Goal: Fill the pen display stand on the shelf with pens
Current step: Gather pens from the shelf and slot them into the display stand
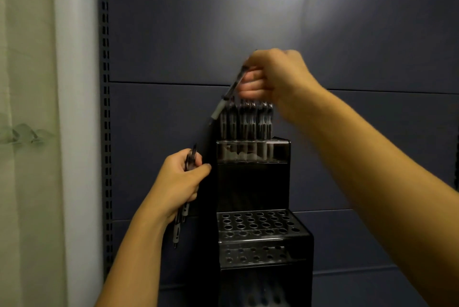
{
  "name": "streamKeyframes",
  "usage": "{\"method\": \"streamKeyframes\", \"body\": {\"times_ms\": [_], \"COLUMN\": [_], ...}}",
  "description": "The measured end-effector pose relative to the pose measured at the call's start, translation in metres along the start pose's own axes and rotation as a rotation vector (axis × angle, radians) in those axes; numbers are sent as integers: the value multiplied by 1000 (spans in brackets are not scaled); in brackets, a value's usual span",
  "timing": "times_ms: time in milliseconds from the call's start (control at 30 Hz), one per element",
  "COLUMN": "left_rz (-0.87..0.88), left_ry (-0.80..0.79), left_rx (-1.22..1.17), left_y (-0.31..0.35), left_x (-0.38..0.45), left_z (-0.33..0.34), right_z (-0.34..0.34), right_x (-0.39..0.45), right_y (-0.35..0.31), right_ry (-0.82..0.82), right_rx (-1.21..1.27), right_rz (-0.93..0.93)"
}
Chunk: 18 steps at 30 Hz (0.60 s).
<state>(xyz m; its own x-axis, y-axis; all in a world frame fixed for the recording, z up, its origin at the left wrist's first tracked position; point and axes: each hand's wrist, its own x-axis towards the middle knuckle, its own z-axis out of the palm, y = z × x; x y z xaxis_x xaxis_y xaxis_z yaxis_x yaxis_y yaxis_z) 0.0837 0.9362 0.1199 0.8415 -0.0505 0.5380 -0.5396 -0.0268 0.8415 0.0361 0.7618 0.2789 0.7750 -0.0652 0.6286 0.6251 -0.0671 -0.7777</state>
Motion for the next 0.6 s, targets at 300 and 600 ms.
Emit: {"method": "streamKeyframes", "body": {"times_ms": [300, 600], "left_rz": [0, 5], "left_ry": [-2, -6], "left_rx": [-10, -11], "left_y": [-3, -4], "left_x": [1, 2], "left_z": [-1, -2], "right_z": [-48, -55], "right_x": [24, 29], "right_y": [7, 31], "right_ry": [227, 175], "right_rx": [-346, -565], "right_rz": [-144, -100]}}
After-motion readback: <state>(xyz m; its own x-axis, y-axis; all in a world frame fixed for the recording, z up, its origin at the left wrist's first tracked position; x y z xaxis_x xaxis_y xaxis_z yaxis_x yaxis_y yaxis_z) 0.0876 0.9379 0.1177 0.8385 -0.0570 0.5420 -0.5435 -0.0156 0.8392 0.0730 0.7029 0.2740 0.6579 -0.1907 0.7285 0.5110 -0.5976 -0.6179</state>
